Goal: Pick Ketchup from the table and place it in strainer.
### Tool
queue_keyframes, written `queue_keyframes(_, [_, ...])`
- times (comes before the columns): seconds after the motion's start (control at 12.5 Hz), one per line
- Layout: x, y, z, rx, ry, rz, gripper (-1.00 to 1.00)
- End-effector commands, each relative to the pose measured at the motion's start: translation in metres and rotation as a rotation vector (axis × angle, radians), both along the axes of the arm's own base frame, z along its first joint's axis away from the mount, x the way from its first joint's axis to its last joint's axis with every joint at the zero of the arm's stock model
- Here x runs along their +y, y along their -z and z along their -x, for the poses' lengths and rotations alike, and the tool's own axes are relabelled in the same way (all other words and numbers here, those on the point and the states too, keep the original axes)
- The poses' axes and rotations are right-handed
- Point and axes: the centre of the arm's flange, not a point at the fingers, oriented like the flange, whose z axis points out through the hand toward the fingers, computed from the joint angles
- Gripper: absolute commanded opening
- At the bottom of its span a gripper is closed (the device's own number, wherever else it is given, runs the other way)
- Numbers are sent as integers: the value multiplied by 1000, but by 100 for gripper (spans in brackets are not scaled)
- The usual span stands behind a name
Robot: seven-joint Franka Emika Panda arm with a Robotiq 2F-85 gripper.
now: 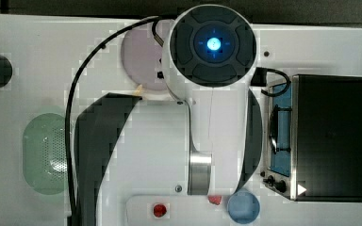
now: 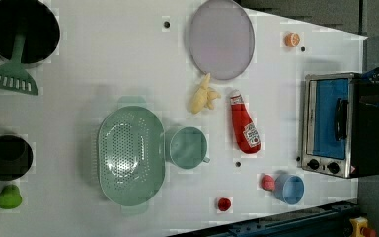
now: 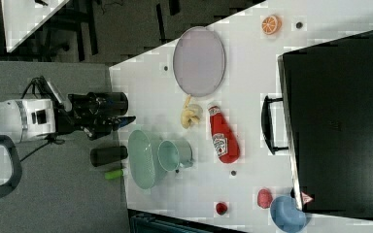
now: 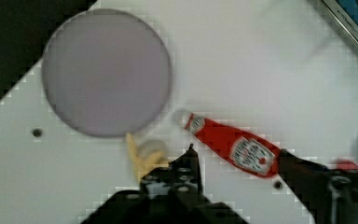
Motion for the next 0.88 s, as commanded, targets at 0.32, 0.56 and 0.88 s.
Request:
queue_keyframes(0.32, [-16,-12,75,82,88,-6,100])
queue_keyframes(0.56, [-13,21,79,134,-73,-14,100])
queue_keyframes(0.88, [-8,74,86,151,-381,-31,100])
